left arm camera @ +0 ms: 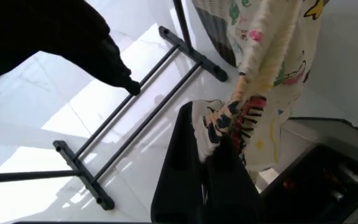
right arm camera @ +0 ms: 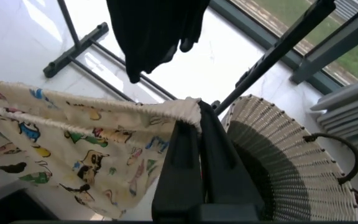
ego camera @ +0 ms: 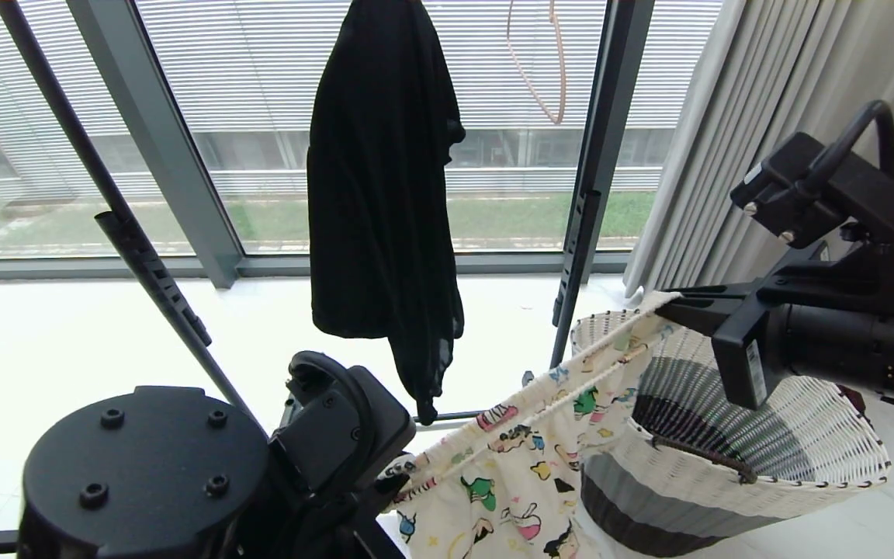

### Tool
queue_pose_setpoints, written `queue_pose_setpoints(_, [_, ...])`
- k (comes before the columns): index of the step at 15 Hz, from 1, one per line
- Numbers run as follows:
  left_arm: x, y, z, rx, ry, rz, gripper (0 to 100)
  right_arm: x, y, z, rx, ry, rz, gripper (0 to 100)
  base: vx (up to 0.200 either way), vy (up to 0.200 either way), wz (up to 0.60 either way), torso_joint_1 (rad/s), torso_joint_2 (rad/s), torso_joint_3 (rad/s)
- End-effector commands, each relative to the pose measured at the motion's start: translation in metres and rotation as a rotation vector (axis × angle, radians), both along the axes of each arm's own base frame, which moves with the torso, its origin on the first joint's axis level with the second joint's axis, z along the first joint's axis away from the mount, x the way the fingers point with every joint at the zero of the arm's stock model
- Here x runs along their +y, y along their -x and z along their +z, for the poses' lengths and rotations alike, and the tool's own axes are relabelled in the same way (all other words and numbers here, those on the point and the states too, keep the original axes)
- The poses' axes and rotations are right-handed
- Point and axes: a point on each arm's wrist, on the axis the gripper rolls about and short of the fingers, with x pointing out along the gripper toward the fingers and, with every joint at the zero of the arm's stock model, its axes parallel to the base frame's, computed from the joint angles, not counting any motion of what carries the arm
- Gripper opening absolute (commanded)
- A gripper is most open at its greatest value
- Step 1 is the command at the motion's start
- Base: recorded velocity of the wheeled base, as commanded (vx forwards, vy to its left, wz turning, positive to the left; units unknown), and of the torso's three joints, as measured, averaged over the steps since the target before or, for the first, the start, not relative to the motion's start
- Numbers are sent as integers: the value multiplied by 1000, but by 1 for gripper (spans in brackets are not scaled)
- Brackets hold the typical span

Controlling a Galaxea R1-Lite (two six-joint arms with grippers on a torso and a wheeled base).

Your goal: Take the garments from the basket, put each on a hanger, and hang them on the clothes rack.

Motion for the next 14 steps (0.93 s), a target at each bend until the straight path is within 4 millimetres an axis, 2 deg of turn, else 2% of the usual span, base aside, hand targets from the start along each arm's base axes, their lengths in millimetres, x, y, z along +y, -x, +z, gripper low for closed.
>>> queue_pose_setpoints(1, [-1,0,3,-5,27,16,0,4,-3,-5,15,19,0,100,0,0,0,0,0,0])
queue_pose_setpoints(3, [-2,-3,4,-20,35,53,0,2,-1,-6,18,22,2,100,0,0,0,0,0,0])
queue_pose_setpoints(4, [2,-10,2,-33,16,121,0,-2,5,-6,24,29,14,100,0,0,0,0,0,0])
queue_pose_setpoints(11, [25,-34,3,-42,8,277,0,-31,29,-4,80,45,71,100,0,0,0,0,0,0])
queue_pose_setpoints(14, [36,-35,1,-78,-27,391,0,-48,20,-17,100,81,-39,100,0,0,0,0,0,0])
